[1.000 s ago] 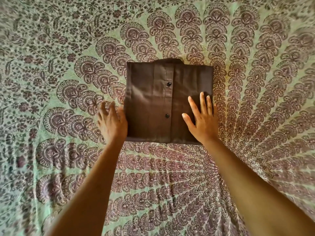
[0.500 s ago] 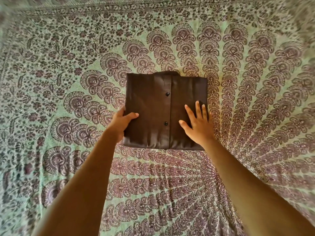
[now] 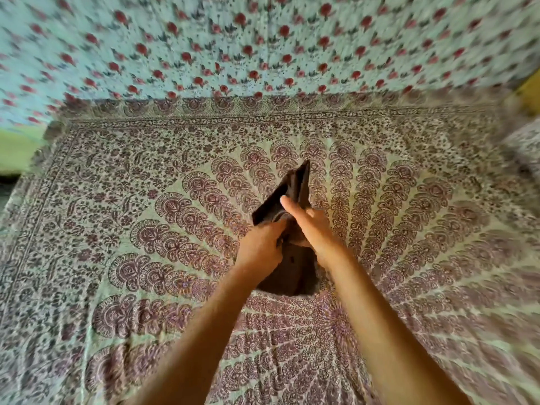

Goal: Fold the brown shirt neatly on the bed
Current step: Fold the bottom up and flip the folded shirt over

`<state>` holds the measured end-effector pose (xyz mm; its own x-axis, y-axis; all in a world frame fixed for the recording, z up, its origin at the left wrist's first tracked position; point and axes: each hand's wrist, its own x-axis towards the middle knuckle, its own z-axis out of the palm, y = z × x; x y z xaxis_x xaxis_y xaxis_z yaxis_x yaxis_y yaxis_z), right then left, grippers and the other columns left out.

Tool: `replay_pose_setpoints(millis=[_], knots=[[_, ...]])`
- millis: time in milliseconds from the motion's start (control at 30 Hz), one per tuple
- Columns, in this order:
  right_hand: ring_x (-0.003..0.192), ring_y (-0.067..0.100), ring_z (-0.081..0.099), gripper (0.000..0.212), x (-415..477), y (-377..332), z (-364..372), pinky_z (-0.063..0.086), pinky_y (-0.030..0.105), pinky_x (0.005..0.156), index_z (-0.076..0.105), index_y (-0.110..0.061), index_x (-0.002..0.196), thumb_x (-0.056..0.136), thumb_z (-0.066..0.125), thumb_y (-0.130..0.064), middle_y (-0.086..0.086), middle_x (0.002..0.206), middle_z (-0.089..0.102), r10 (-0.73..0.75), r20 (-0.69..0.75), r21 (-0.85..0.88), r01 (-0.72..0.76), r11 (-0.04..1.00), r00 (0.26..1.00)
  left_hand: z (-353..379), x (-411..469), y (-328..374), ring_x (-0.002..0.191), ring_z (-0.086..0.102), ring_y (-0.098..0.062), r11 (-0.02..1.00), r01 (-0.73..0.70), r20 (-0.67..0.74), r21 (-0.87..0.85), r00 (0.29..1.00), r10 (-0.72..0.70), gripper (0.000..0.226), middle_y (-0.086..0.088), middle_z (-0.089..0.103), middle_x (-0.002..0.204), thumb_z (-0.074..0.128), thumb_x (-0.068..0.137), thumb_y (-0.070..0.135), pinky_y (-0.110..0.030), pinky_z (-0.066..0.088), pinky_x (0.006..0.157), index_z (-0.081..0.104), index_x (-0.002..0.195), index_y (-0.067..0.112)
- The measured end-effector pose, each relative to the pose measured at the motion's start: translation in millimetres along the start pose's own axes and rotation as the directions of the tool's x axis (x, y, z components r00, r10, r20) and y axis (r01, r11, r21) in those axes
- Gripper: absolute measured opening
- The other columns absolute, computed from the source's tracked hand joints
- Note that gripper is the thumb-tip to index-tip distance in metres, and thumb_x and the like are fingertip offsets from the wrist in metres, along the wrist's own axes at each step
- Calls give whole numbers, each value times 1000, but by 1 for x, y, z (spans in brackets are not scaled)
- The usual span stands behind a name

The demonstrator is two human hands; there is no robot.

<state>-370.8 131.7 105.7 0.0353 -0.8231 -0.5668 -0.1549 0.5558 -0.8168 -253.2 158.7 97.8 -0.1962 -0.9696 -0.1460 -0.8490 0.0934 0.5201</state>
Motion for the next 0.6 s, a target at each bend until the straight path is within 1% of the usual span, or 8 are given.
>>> replay_pose_setpoints(millis=[100,200,233,300,333,400,500,600], knots=[[84,23,62,37,-28,-9,-10,52,35,79,62,-9,101,80,67,-39,6,90,66,35,-148,-78,-47,996,988,-12,-30,28,103,61,-28,987,-132,89,90,988,123,57,-6,61,119,46,90,5,-32,48,80,32,142,20],[81,27,61,24,-52,-8,-13,52,39,76,59,-4,104,85,60,-18,12,92,63,88,-209,-115,-113,987,974,-33,-64,33,102,61,-12,945,-83,304,-315,935,183,53,5,61,112,51,91,5,-14,45,77,38,139,23],[79,26,60,17,-63,-8,-13,51,38,72,57,-4,99,85,59,-15,13,91,62,95,-202,-92,-115,989,975,-46,-77,29,97,61,-2,862,16,360,-507,912,195,46,11,61,106,52,92,6,-12,48,75,45,135,22],[74,22,57,7,-89,-11,-13,45,28,61,55,-8,93,88,56,-13,10,87,60,98,-160,-61,-109,992,982,-64,-95,10,85,63,7,672,104,251,-733,960,125,28,13,64,99,50,94,8,-16,53,76,58,120,11],[72,20,56,6,-103,-12,-14,42,26,58,55,-9,94,89,56,-12,8,84,60,91,-141,-55,-99,994,986,-68,-101,-5,82,65,3,602,122,146,-789,989,-9,22,8,67,99,49,95,12,-23,54,78,63,111,9],[69,19,59,8,-135,-21,-17,41,23,55,60,-9,95,88,55,-11,3,77,63,28,-81,-25,-31,999,996,-69,-112,-37,81,65,-10,384,211,73,-899,937,-342,20,-4,68,104,48,96,20,-33,50,79,64,101,9],[63,14,66,16,-179,-38,-23,47,18,56,66,-2,96,85,56,-8,-4,63,67,-86,-26,-4,86,996,996,-59,-134,-66,106,53,-21,13,395,344,-919,817,-462,29,-10,53,122,43,96,34,-36,39,93,58,110,13],[46,0,60,17,-218,-53,-31,45,9,48,68,-5,88,88,51,-7,-3,66,64,-126,52,73,122,990,991,-40,-159,-66,136,31,-29,8,505,467,-863,804,-367,63,-13,38,145,23,94,60,-47,17,111,41,137,17]])
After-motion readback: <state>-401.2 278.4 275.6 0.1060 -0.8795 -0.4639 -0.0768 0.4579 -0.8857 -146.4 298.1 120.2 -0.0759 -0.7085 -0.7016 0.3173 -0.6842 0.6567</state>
